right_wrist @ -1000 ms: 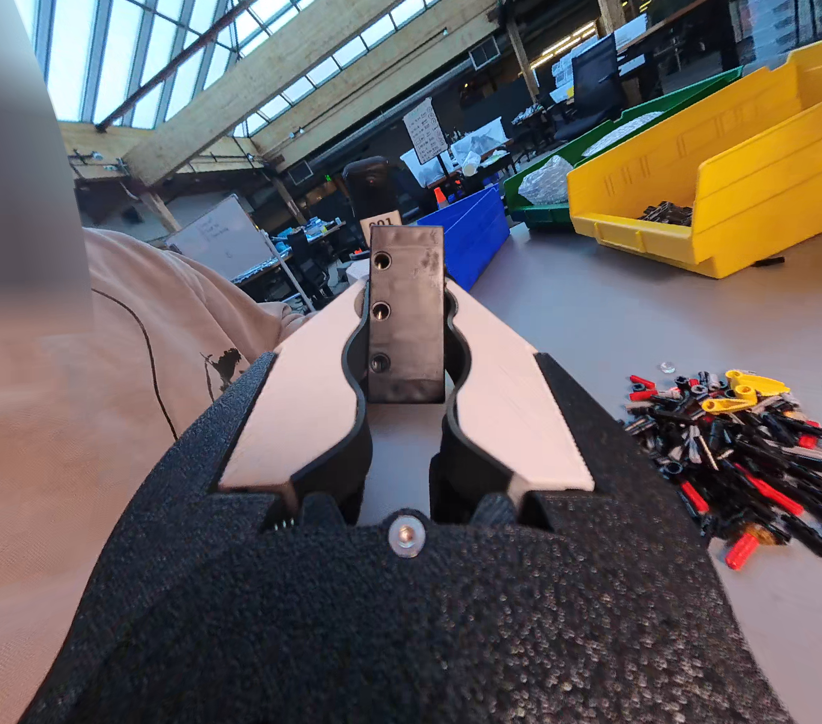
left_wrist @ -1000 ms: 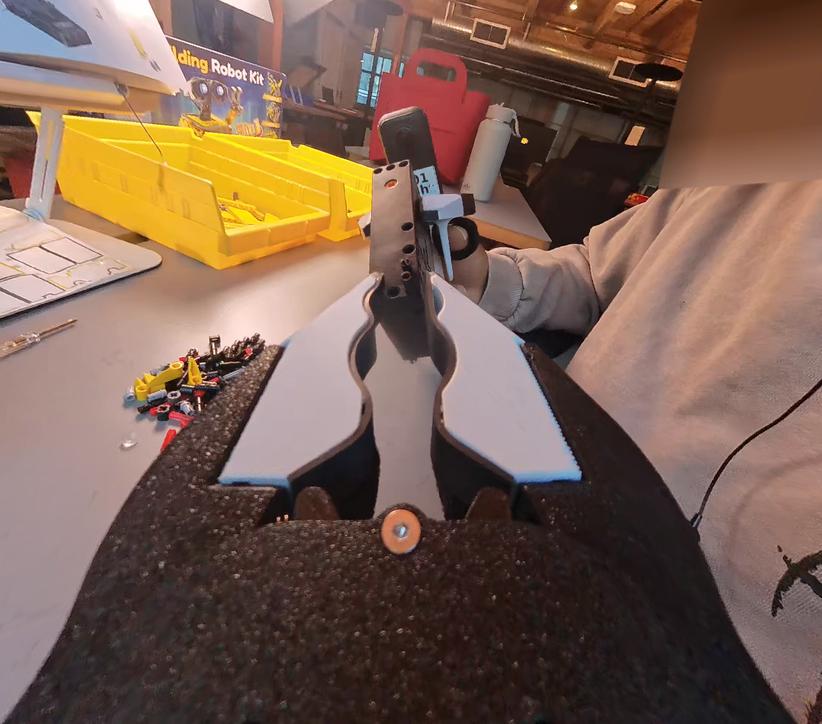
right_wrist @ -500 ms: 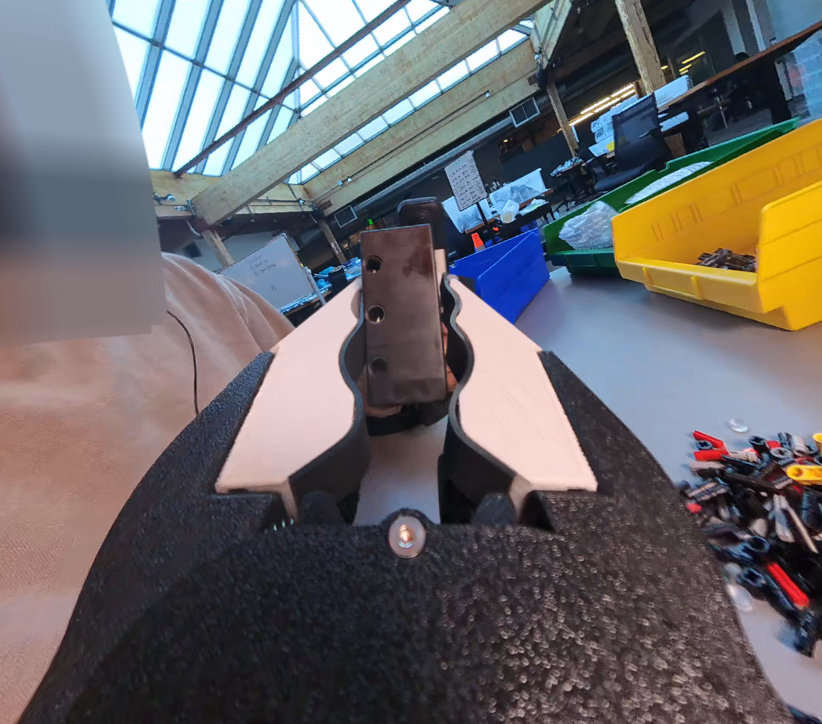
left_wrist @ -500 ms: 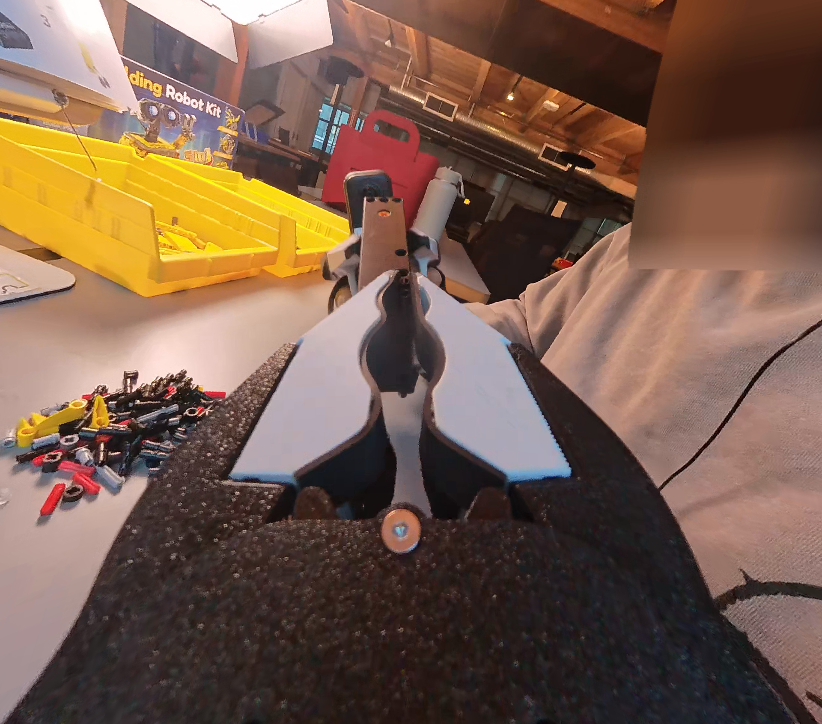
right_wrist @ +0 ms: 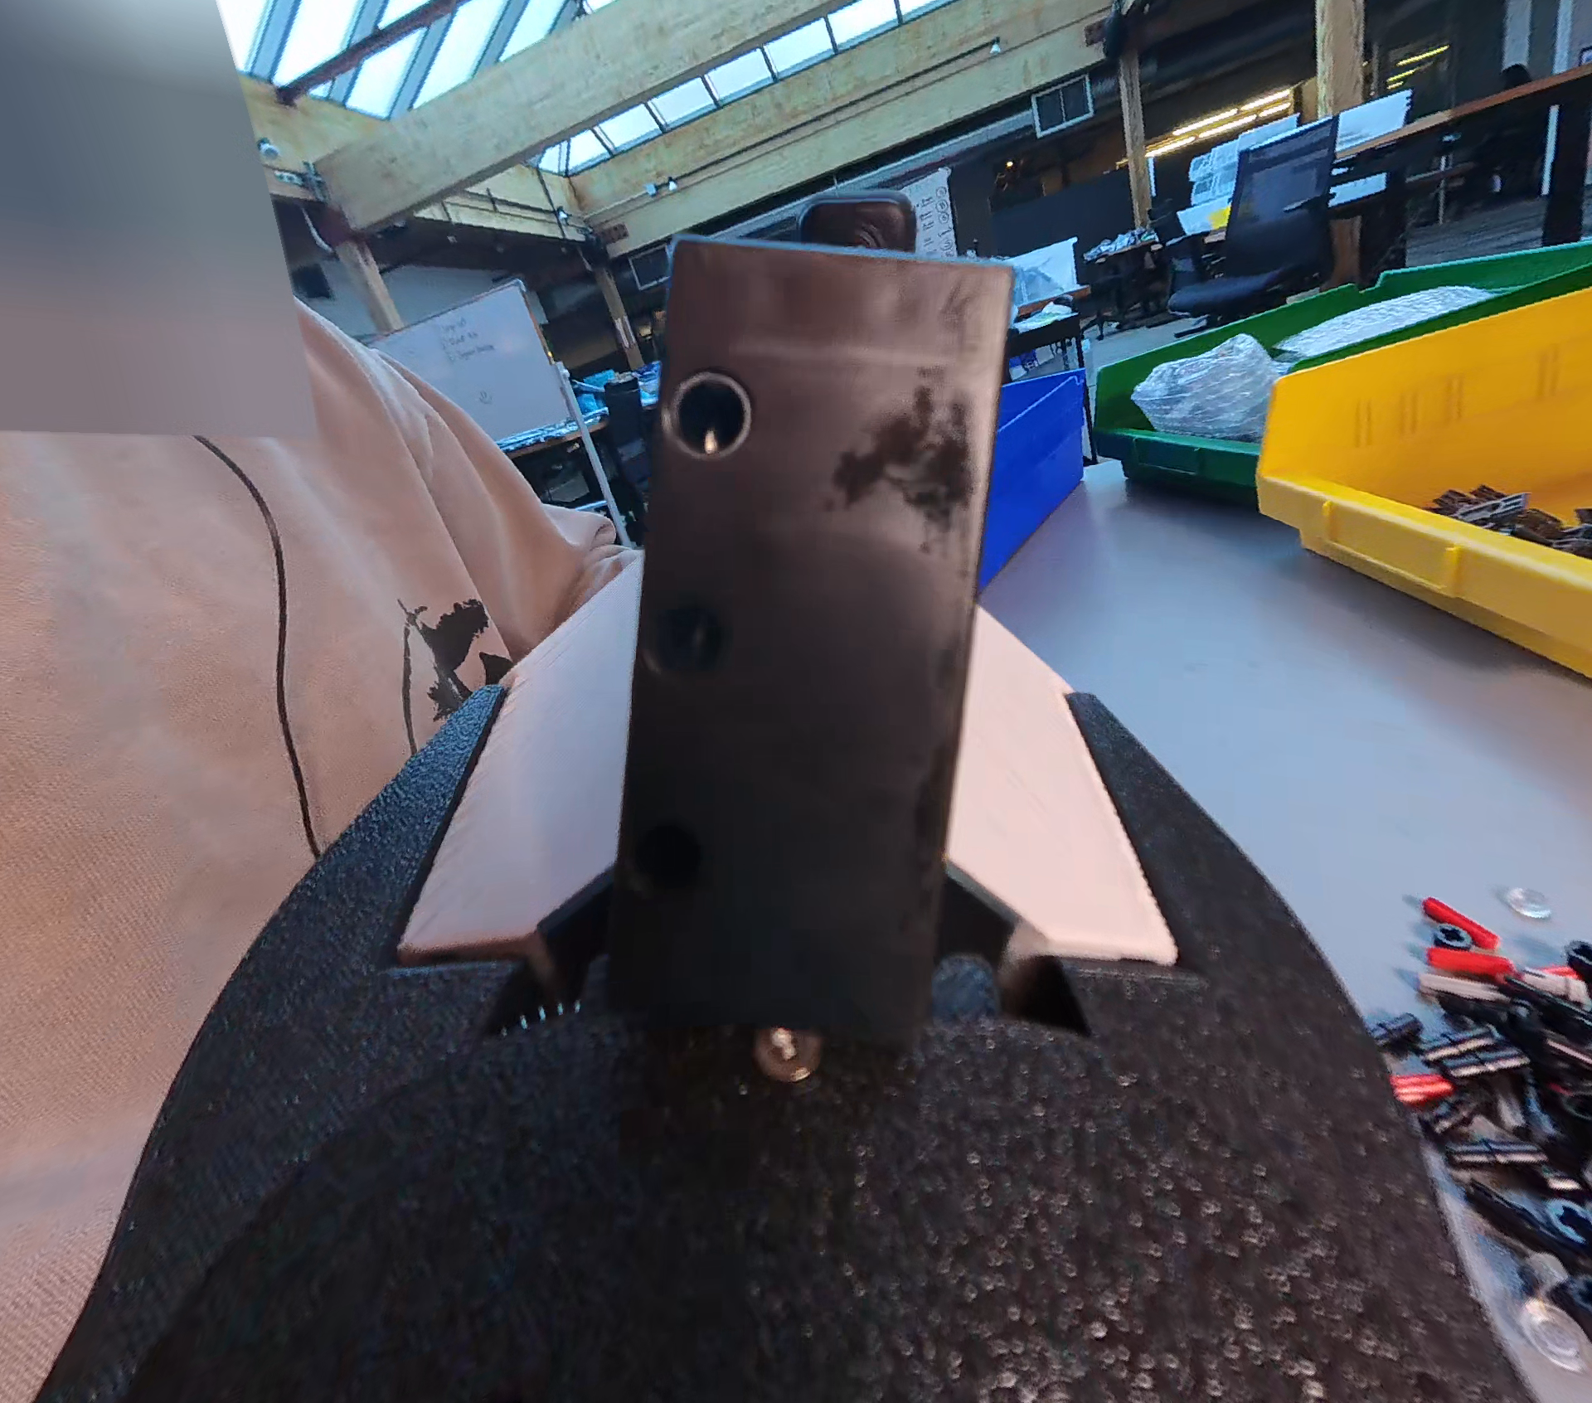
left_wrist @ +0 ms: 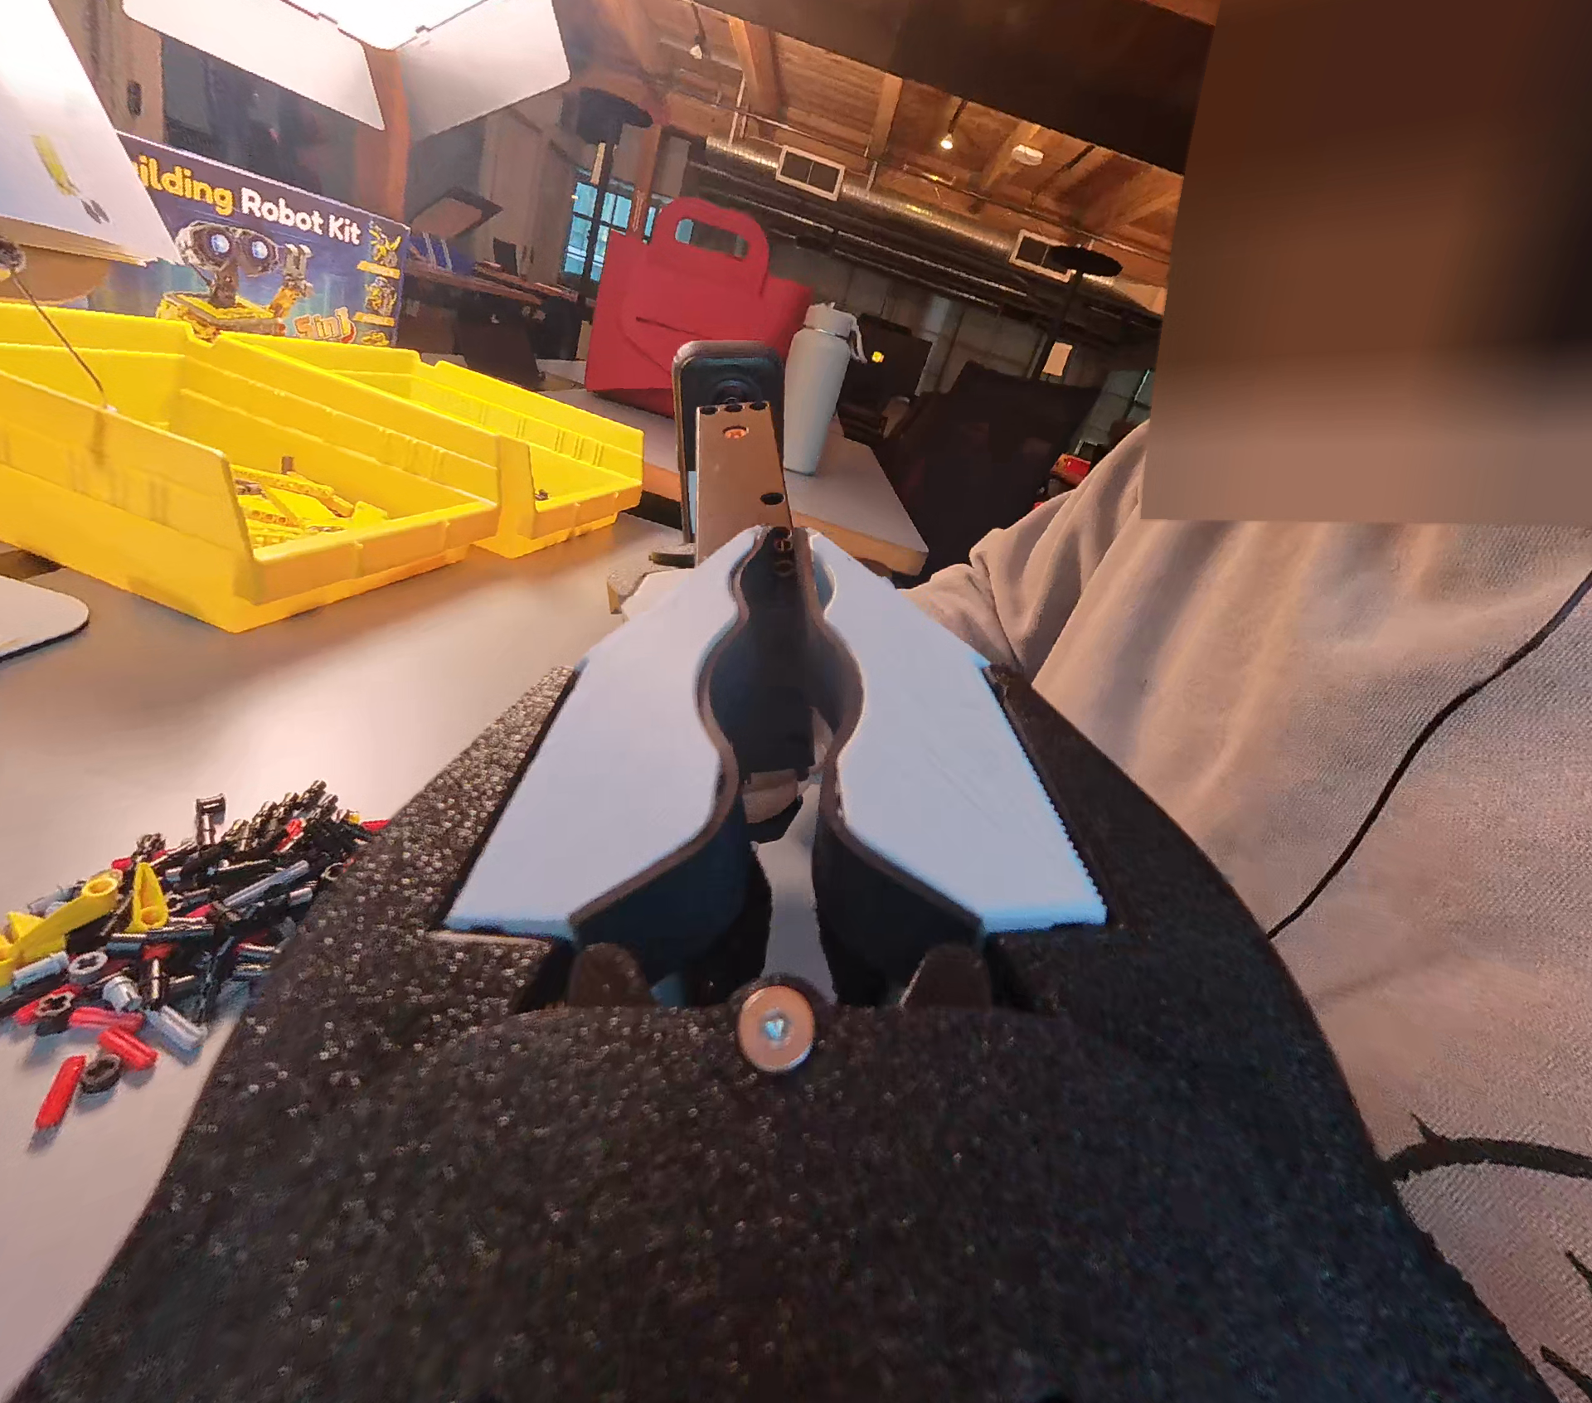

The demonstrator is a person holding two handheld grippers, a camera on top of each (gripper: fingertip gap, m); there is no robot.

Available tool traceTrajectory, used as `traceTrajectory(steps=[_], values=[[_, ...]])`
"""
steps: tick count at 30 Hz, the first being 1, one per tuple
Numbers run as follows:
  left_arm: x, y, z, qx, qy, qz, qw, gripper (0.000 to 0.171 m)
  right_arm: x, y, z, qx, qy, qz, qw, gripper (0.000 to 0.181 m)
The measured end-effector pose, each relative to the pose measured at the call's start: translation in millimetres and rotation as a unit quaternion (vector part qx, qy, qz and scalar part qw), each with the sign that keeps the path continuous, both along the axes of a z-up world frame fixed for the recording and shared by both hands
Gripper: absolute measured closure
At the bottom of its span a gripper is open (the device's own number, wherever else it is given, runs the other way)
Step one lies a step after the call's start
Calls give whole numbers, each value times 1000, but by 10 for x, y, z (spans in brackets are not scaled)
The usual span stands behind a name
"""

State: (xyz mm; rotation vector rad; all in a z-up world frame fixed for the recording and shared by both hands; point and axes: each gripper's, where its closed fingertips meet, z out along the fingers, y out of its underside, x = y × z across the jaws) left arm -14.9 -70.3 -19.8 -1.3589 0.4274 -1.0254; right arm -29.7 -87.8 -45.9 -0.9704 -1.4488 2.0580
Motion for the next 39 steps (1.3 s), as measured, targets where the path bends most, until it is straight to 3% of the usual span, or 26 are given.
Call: traceTrajectory(steps=[11,12,13,21,22,23,24,25,26,29,35,38,39], values=[[29,114,130,2,13,-6,1000,171,13,89,18,3,-5,-20,1000,139],[34,131,138,0,9,-8,1000,171,17,104,19,4,-5,-23,1000,131],[36,151,138,-2,7,-8,1000,171,18,130,13,11,-6,-29,1000,139],[53,239,98,-18,4,-16,1000,171,51,225,-85,35,-21,-53,998,140],[-14,227,164,-8,-22,-14,1000,171,50,239,-109,45,-24,-60,997,141],[-564,134,659,41,-179,3,983,171,64,283,-294,73,-51,-69,994,139],[-1019,52,847,90,-189,71,975,171,93,376,-422,41,-75,-78,993,139],[-871,64,694,71,-103,83,989,171,114,416,-371,20,-70,-78,994,139],[-658,104,521,49,-71,68,994,171,107,393,-289,48,-52,-77,995,139],[-696,195,322,18,-88,66,994,171,86,380,-312,54,-60,-68,994,140],[-537,490,-356,-67,86,99,989,171,115,449,-359,86,-72,-72,991,138],[-254,423,-401,-54,98,53,992,169,130,508,-377,93,-75,-82,990,138],[-174,394,-359,-43,88,40,994,160,135,512,-362,92,-72,-82,990,138]])
